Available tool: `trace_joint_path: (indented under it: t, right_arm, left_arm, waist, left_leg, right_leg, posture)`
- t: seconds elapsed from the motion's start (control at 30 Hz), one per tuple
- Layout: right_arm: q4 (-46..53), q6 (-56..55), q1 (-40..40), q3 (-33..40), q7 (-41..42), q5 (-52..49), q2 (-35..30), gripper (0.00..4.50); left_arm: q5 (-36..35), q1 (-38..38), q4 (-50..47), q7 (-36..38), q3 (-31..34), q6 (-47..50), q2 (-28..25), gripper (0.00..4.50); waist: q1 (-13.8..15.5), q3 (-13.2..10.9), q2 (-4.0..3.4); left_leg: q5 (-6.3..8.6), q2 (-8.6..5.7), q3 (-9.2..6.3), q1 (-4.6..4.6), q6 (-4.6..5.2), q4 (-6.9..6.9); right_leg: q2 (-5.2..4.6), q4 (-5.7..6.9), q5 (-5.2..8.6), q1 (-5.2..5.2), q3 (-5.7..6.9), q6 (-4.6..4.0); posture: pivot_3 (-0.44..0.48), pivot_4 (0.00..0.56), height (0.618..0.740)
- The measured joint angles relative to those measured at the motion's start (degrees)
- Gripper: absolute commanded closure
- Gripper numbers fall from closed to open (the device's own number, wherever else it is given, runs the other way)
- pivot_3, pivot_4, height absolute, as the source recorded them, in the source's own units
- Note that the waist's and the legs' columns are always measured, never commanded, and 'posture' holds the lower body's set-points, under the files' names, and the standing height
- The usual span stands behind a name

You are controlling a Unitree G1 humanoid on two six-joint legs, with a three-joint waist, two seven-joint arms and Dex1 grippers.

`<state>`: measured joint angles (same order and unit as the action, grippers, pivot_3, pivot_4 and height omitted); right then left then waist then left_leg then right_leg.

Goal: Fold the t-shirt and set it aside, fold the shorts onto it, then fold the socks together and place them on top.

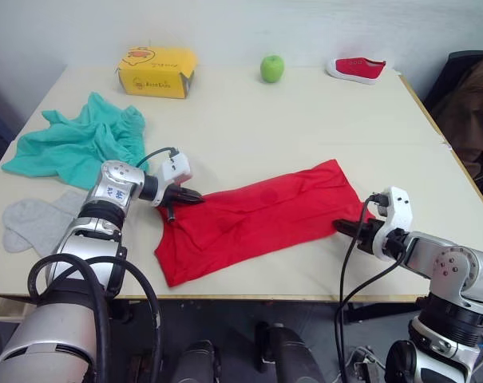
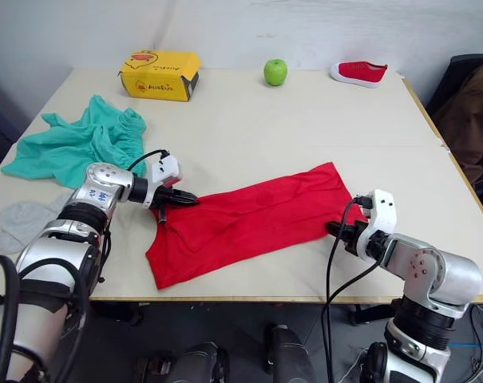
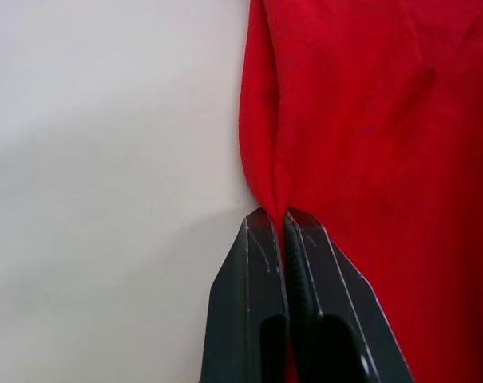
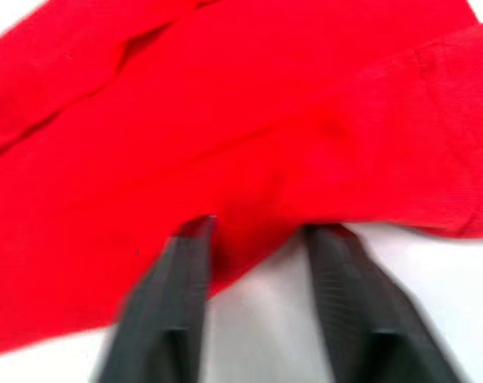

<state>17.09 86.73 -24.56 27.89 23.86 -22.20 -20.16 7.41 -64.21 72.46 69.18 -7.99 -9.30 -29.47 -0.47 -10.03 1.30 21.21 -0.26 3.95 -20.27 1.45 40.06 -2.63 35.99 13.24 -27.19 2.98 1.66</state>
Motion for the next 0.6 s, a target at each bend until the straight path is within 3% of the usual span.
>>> trace_joint_path:
  t: [0.07, 0.3, 0.47, 0.6]
  right_arm:
    - [-2.7, -0.7, -1.3, -1.7, 1.0, -0.6, -1.6, 4.48]
    - [-16.5, -8.1, -9.1, -9.6, 4.2, -1.0, -5.1, 4.48]
    - [-41.4, -24.3, -23.5, -17.4, 6.5, 3.8, -5.1, 4.48]
    - [-60.8, -37.5, -34.2, -21.0, 7.4, 8.2, -3.3, 4.48]
  left_arm:
    - [-0.2, 0.8, -0.5, 0.4, 0.2, 0.0, -0.7, 4.50]
    - [-2.3, 4.9, -6.1, 4.7, 1.7, 3.7, -3.0, 4.50]
    - [-9.8, 17.5, -23.4, 5.4, 7.5, 15.4, -5.0, 4.50]
    - [-15.7, 31.6, -47.3, -0.7, 11.6, 30.6, -4.3, 4.50]
  waist:
    - [-0.5, 0.0, 0.00]
    - [-1.6, 0.1, -0.14]
    - [-2.6, 0.1, -0.22]
    - [-2.7, 0.1, -0.29]
  left_leg:
    - [0.00, 0.02, 0.00, 0.01, 0.00, -0.03]
    - [-0.04, 0.04, 0.06, 0.06, -0.08, -0.11]
    - [-0.09, 0.07, 0.16, 0.02, -0.17, -0.12]
    - [-0.10, 0.08, 0.23, -0.01, -0.21, -0.16]
  right_leg:
    - [0.01, 0.01, 0.00, 0.00, -0.01, 0.00]
    - [0.03, 0.04, 0.03, -0.05, -0.06, -0.05]
    - [0.01, 0.13, 0.04, -0.18, -0.21, -0.07]
    - [-0.05, 0.09, 0.04, -0.24, -0.31, -0.07]
  posture:
    - [0.000, 0.150, 0.740]
    - [0.000, 0.150, 0.740]
    - [0.000, 0.150, 0.740]
    - [0.000, 0.150, 0.740]
